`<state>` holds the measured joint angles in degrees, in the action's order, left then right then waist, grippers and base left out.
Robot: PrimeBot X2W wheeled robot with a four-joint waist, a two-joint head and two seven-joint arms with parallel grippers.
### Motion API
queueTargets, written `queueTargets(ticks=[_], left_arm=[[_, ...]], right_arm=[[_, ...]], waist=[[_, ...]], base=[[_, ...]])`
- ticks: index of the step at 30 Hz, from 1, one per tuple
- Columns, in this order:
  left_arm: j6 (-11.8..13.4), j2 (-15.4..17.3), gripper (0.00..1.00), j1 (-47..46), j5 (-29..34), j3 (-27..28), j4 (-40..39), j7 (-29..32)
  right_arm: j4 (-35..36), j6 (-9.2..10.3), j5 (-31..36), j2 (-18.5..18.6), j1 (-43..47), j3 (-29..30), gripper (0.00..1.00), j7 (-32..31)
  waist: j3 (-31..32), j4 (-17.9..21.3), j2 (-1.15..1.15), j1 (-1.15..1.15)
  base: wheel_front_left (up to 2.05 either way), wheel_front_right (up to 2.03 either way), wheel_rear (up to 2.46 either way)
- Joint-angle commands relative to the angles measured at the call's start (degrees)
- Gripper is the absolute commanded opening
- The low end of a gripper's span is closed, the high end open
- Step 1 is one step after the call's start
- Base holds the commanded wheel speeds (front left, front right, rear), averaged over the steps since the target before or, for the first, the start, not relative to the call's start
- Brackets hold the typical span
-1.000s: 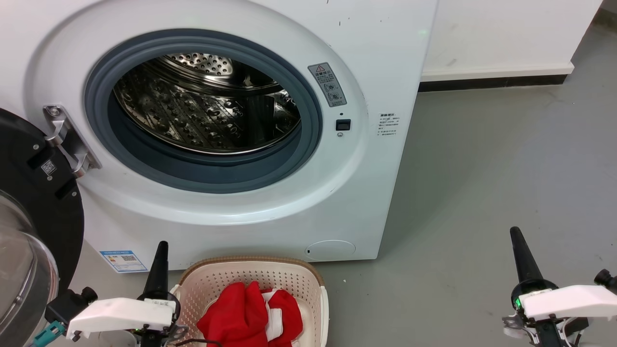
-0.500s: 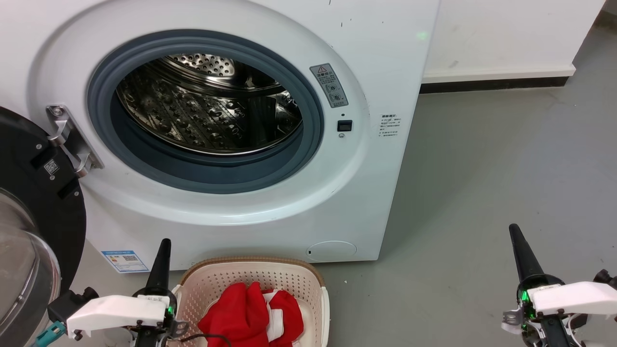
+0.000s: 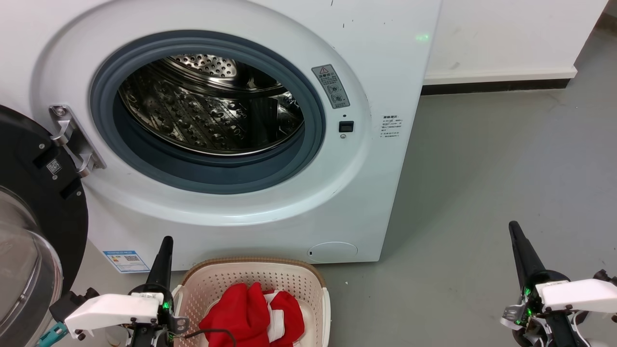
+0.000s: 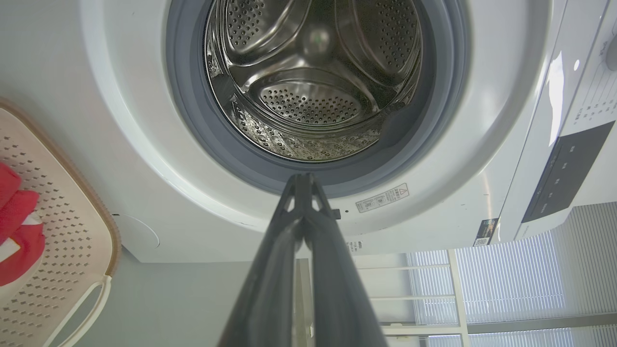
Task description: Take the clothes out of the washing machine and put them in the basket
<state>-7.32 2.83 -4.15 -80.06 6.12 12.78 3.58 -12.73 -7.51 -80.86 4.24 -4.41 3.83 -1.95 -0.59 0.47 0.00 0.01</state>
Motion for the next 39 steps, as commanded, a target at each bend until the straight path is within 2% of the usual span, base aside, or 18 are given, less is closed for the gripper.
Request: queueTargets(ticks=[1,28,39], left_arm=[[-0.2,0.1,0.0,-1.3,-0.9,0.2,-0.1,0.3],[-0.3,0.1,0.0,-2.3,-12.5,0.5,1.4,3.1],[-0.3,0.1,0.0,-2.3,-12.3,0.5,1.4,3.2]], right_arm=[[0.1,0.02,-1.0,0.2,-1.0,0.1,0.0,-0.1],[-1.3,0.03,-13.1,-0.1,-1.9,1.1,0.0,-3.4],[-1.3,0.03,-12.7,-0.3,-2.0,1.3,0.0,-3.6]], waist=[[0.0,0.0,0.0,0.0],[0.4,-0.5,0.0,-0.01],[0.4,-0.5,0.0,-0.01]], base=[[0.0,0.0,0.0],[0.0,0.0,0.0],[0.0,0.0,0.0]])
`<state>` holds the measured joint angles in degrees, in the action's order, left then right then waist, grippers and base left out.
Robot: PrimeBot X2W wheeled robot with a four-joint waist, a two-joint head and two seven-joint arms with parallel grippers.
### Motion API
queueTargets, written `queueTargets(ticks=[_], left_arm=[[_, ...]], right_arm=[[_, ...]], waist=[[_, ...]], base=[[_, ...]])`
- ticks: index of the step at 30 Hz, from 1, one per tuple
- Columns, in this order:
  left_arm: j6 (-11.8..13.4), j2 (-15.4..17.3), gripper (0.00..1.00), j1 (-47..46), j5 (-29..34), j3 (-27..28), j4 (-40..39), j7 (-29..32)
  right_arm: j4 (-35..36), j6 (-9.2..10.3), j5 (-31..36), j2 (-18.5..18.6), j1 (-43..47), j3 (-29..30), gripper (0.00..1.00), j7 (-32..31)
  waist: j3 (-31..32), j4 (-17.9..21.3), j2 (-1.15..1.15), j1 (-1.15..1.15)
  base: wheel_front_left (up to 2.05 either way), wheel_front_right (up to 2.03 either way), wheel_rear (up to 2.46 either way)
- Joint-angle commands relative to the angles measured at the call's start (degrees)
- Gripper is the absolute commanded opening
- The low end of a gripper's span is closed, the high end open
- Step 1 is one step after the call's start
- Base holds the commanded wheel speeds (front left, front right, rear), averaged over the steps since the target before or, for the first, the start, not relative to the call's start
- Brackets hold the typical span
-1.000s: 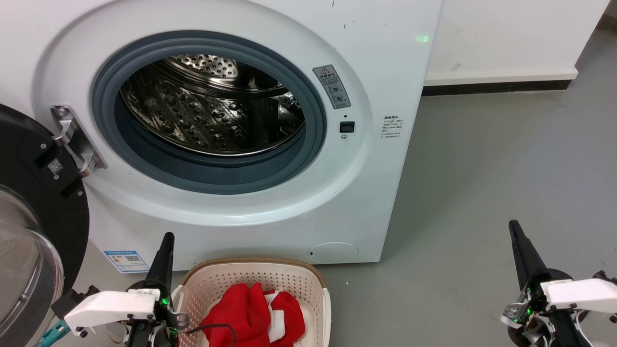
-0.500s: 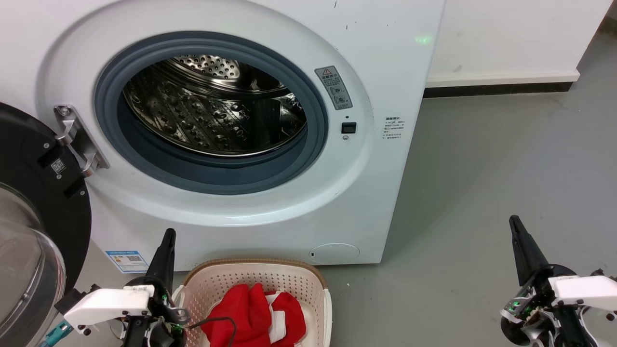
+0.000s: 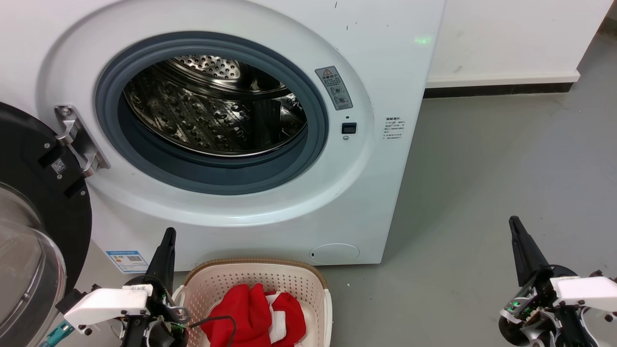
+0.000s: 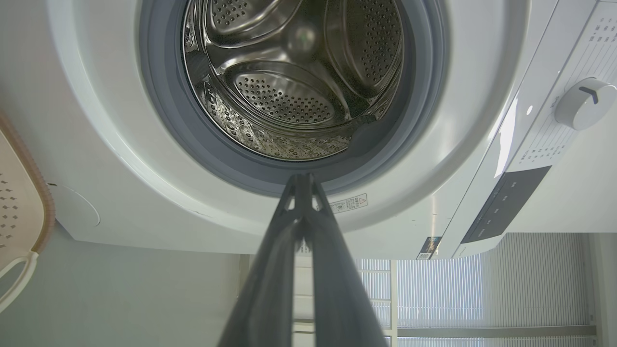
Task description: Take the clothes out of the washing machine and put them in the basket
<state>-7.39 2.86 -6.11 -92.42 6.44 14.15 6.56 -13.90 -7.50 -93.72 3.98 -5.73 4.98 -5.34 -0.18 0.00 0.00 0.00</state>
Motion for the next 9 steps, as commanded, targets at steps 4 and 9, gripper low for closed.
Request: queueTargets(ticks=[4,9], left_arm=[[-0.2,0.0,0.0,-0.3,0.0,0.2,0.0,0.2],[-0.2,0.0,0.0,-0.3,0.0,0.2,0.0,0.2]], right_arm=[[-0.2,0.02,0.3,-0.1,-0.7,0.2,0.0,-0.3],[-0.2,0.02,0.3,-0.1,-0.7,0.3,0.0,-0.2]], waist=[[0.0,0.0,0.0,0.0],[0.0,0.0,0.0,0.0]], base=[[0.0,0.0,0.0],[0.0,0.0,0.0]])
